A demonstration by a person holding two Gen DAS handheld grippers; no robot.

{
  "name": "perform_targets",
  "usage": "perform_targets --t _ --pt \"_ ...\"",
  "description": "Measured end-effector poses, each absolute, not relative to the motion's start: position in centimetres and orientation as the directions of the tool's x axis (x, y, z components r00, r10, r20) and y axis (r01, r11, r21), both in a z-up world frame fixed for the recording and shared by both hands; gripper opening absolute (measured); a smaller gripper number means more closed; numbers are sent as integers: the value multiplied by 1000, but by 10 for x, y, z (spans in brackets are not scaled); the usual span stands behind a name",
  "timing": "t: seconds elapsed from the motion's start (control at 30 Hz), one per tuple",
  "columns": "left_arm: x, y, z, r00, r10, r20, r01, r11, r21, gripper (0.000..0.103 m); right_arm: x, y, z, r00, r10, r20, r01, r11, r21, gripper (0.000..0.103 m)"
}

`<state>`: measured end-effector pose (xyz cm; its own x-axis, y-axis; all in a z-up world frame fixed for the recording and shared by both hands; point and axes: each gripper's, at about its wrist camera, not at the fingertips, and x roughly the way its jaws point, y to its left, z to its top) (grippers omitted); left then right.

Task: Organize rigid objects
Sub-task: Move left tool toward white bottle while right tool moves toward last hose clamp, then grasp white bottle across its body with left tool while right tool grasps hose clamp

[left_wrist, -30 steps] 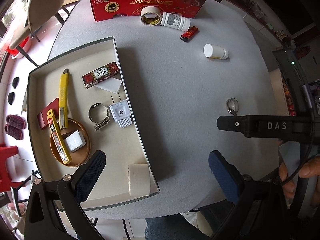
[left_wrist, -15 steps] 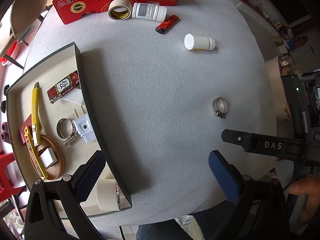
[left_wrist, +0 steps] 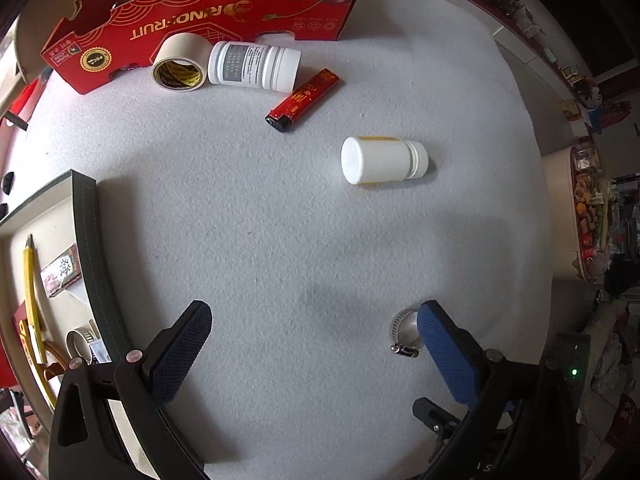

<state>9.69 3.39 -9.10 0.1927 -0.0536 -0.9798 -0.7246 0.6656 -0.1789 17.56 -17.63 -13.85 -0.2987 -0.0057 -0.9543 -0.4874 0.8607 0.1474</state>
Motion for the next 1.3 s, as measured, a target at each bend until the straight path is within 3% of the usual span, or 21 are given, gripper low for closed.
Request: perform_targets --t 0.33,0.63,0.83,0.93,1.03,1.17,1.23,1.3 --pt "182 45 -117 220 -32 -975 -736 651 -188 103 185 -166 -128 -207 1 -978 -615 778 131 102" --pt "196 65 -148 185 -93 -978 -735 648 -200 103 160 -96 -128 -50 46 -998 -841 537 67 102" --pt "199 78 -152 165 -114 -980 -739 643 -199 103 154 -74 -124 -6 98 -995 -904 426 47 102" --pt "200 75 -153 151 -112 -982 -721 667 -187 103 149 -68 -122 20 110 -994 -924 382 23 97" --pt "211 64 -157 104 -98 -990 -694 706 -143 103 140 -67 -120 58 113 -992 -932 363 -13 85" --pt "222 58 -162 88 -78 -993 -707 697 -118 103 131 -82 -103 65 140 -988 -940 340 -14 27" --pt "221 60 -162 107 -75 -991 -739 661 -130 103 134 -83 -102 62 123 -990 -941 338 -17 6" --pt "217 60 -160 115 -64 -991 -754 644 -129 103 137 -90 -102 58 107 -993 -934 356 -17 3"
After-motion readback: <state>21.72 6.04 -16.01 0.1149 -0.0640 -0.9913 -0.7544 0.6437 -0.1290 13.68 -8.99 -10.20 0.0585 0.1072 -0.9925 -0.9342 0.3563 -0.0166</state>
